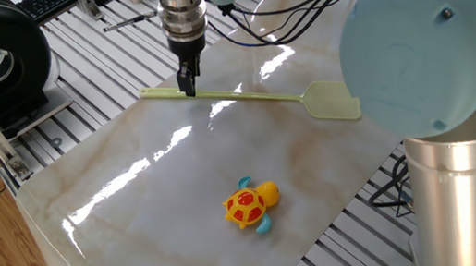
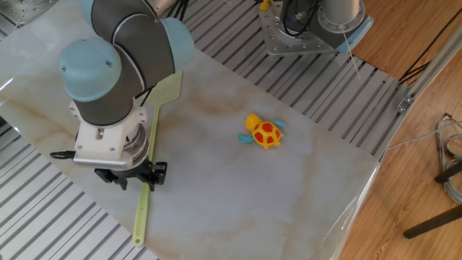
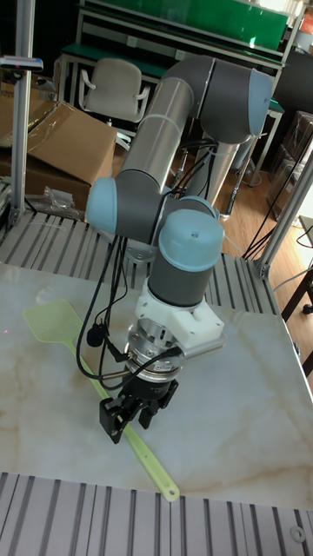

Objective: Swat with a flyswatter

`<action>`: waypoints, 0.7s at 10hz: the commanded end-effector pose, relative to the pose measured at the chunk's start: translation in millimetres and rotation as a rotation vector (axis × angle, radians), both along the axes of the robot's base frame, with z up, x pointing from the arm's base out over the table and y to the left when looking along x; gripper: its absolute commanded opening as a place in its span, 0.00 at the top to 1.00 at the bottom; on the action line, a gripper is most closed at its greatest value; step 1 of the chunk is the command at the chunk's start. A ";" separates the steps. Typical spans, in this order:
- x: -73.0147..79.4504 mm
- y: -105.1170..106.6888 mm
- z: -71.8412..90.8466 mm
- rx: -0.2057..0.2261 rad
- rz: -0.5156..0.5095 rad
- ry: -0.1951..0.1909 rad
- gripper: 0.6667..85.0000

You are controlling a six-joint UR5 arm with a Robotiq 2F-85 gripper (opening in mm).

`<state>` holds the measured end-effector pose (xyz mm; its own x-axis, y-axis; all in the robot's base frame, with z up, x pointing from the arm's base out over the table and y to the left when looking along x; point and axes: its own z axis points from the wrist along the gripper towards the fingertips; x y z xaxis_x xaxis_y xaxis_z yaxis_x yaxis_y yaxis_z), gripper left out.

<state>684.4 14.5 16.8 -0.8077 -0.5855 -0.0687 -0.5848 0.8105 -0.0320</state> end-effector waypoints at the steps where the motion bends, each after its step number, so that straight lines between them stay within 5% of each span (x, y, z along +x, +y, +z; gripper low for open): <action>1: 2.4 7.4 -0.7 0.032 -0.012 -0.009 0.34; 7: 4.9 16.0 -16.5 0.027 -0.047 -0.027 0.36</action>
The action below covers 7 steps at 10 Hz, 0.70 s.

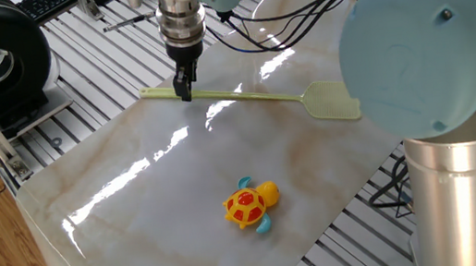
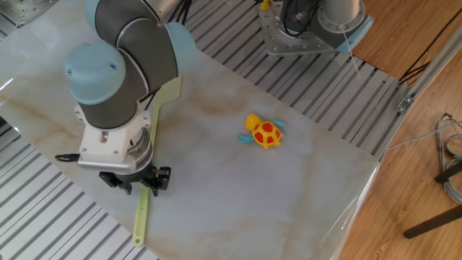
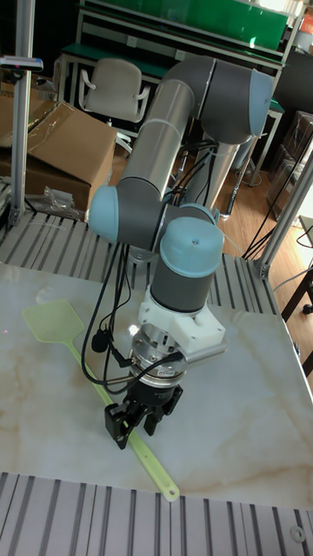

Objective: Swat with a flyswatter

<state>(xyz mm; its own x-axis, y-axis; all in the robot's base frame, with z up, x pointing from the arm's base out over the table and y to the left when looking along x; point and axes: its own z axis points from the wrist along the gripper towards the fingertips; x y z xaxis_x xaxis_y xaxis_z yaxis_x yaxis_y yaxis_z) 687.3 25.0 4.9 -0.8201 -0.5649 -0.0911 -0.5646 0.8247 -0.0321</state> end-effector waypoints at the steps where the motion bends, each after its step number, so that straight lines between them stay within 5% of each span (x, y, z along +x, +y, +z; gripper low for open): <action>1: 1.7 7.3 -3.9 0.021 -0.022 -0.005 0.36; 6: 9.9 14.4 0.9 0.053 -0.034 -0.004 0.50; 7: 10.3 12.8 3.8 0.058 -0.068 -0.006 0.79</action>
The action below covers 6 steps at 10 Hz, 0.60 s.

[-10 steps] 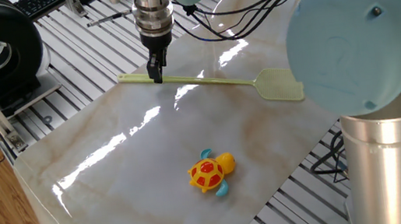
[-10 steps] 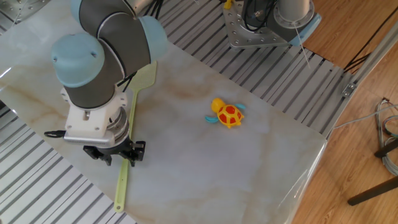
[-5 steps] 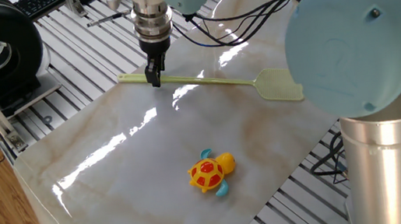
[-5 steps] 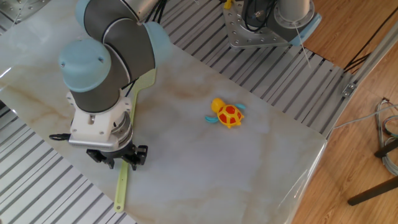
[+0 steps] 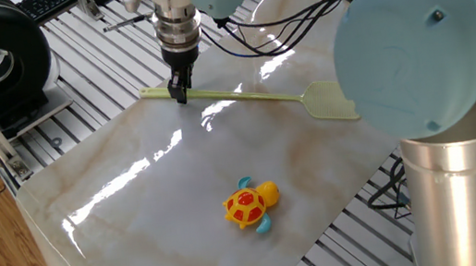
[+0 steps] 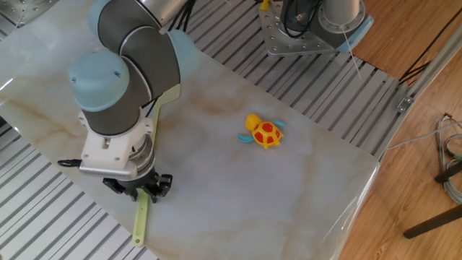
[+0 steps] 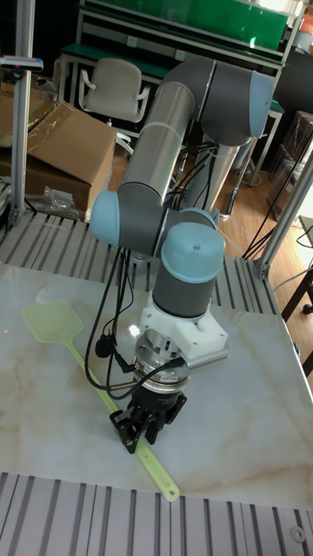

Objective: Swat with a flyswatter

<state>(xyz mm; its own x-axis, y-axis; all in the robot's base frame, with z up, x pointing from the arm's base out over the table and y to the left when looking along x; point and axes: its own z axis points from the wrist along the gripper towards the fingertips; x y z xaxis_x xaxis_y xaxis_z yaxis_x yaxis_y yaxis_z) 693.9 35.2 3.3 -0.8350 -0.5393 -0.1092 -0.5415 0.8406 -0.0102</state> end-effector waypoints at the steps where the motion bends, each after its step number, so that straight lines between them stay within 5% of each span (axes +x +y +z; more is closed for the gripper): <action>1: 5.0 -1.0 8.4 0.027 -0.034 -0.012 0.88; 3: 9.8 -3.2 12.0 0.033 -0.025 -0.034 0.99; 6: -5.8 -7.6 36.9 0.052 -0.036 -0.013 0.99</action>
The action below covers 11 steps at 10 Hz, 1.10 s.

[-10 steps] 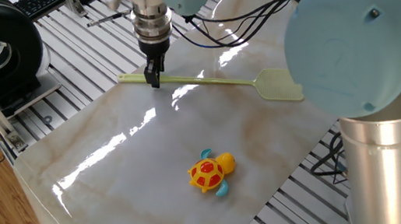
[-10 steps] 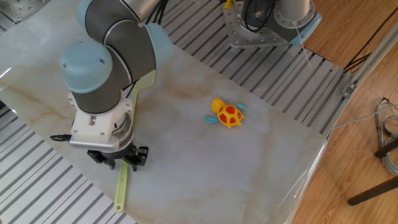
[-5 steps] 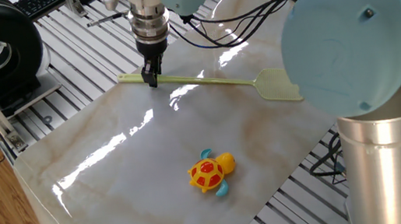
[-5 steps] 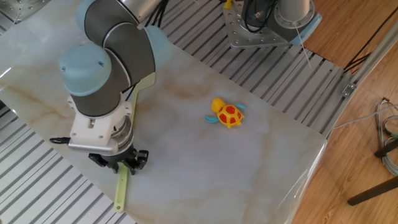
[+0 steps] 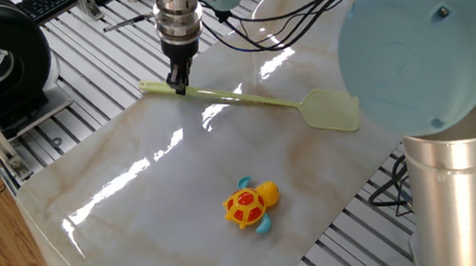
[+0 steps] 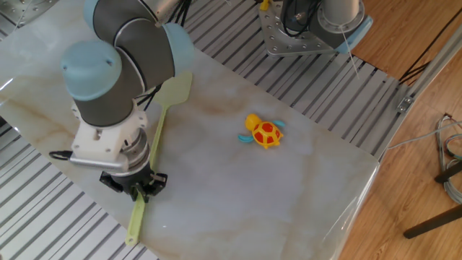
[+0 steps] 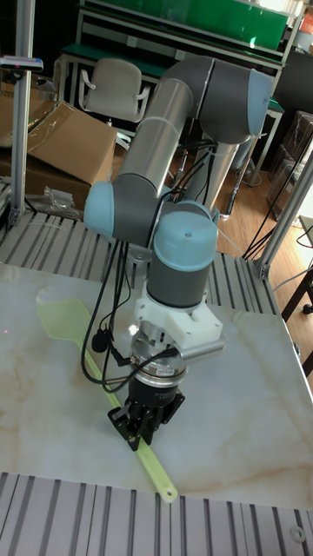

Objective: Swat with a flyswatter

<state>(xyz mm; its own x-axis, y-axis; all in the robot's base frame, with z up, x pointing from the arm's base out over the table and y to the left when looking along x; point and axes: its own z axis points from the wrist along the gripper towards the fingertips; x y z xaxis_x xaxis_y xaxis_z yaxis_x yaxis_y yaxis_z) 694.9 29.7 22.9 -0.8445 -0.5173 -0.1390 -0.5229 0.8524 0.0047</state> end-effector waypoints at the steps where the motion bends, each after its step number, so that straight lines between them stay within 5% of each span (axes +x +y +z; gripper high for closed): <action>1: -17.6 -2.6 29.5 0.021 -0.026 0.024 0.99; 4: -27.5 -5.8 35.9 0.003 -0.022 0.045 0.99; 7: -50.1 -11.4 41.1 -0.030 -0.049 0.136 0.99; 11: -59.5 -1.4 59.2 -0.022 -0.039 0.150 0.99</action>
